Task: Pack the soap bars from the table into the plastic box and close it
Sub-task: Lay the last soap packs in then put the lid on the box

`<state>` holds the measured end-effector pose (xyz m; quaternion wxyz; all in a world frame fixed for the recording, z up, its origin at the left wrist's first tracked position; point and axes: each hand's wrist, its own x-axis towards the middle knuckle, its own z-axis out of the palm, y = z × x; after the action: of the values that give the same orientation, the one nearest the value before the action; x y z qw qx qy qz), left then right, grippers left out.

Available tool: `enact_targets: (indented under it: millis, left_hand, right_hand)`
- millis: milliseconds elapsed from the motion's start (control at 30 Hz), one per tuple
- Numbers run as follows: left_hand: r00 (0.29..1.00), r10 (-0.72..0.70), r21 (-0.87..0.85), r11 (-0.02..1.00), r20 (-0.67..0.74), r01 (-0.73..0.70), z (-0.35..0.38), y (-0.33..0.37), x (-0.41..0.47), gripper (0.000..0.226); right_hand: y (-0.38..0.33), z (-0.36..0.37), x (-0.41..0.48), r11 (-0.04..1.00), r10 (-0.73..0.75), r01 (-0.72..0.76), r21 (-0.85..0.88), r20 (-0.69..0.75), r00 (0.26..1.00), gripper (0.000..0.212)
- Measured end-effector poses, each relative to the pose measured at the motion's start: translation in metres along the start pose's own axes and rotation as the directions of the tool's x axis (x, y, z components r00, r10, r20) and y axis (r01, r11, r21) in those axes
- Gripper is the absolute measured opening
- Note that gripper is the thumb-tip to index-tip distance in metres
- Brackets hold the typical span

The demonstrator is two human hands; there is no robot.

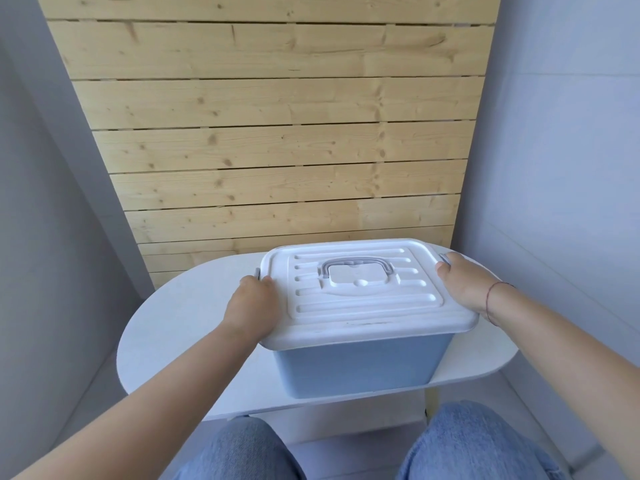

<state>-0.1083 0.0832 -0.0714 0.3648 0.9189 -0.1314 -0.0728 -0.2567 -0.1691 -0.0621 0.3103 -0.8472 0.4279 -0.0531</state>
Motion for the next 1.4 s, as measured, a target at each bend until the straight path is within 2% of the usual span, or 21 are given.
enact_targets:
  millis: [67,133,200,267,367,400,467,567,767,867,1233,1400]
  left_hand:
    - [1.000,-0.007,-0.037,0.999,0.002,0.007,-0.002,0.001,-0.001,0.037]
    - [0.998,-0.032,-0.132,0.990,0.046,0.038,-0.005,0.001,-0.003,0.033]
    - [0.990,-0.068,-0.318,0.943,0.120,0.103,-0.009,-0.004,-0.010,0.032]
    - [0.986,-0.040,-0.465,0.878,0.161,0.112,-0.009,-0.017,-0.024,0.045]
    - [0.993,0.021,-0.642,0.765,0.112,0.056,0.002,-0.030,-0.050,0.064]
    - [0.996,0.012,-0.684,0.728,0.088,0.052,0.006,-0.030,-0.052,0.064]
    - [0.998,-0.001,-0.721,0.692,0.055,0.040,0.012,-0.027,-0.049,0.058]
    - [0.999,0.000,-0.728,0.685,0.044,0.032,0.014,-0.022,-0.038,0.053]
    - [0.997,0.009,-0.742,0.668,0.074,0.049,0.011,-0.016,0.011,0.051]
    - [0.997,0.015,-0.738,0.673,0.074,0.044,0.009,-0.013,0.032,0.043]
    - [0.997,-0.021,-0.738,0.671,0.080,0.074,0.005,-0.006,0.074,0.052]
    - [0.998,-0.010,-0.744,0.666,0.058,0.050,0.013,-0.008,0.075,0.044]
  right_hand:
    - [0.003,0.000,-0.001,0.998,-0.029,0.029,0.060,0.006,1.000,0.044]
    - [0.007,-0.002,-0.008,0.974,-0.077,0.070,0.215,0.025,0.997,0.035]
    - [0.014,-0.006,-0.027,0.862,-0.148,0.091,0.499,0.076,0.986,0.029]
    - [0.024,-0.002,-0.050,0.710,-0.214,0.096,0.697,0.084,0.973,0.030]
    - [0.032,0.021,-0.068,0.525,-0.165,0.097,0.846,-0.011,0.986,0.035]
    - [0.032,0.027,-0.069,0.472,-0.126,0.098,0.876,-0.043,0.991,0.037]
    - [0.027,0.033,-0.063,0.429,-0.068,0.098,0.898,-0.076,0.995,0.039]
    - [0.019,0.034,-0.049,0.400,-0.064,0.099,0.911,-0.080,0.995,0.038]
    - [-0.003,0.044,-0.006,0.429,-0.096,0.106,0.897,-0.071,0.993,0.038]
    - [-0.017,0.047,0.017,0.441,-0.133,0.107,0.891,-0.052,0.990,0.034]
    - [-0.042,0.056,0.070,0.477,-0.180,0.124,0.870,-0.041,0.983,0.036]
    - [-0.043,0.056,0.074,0.494,-0.195,0.142,0.858,-0.050,0.980,0.031]
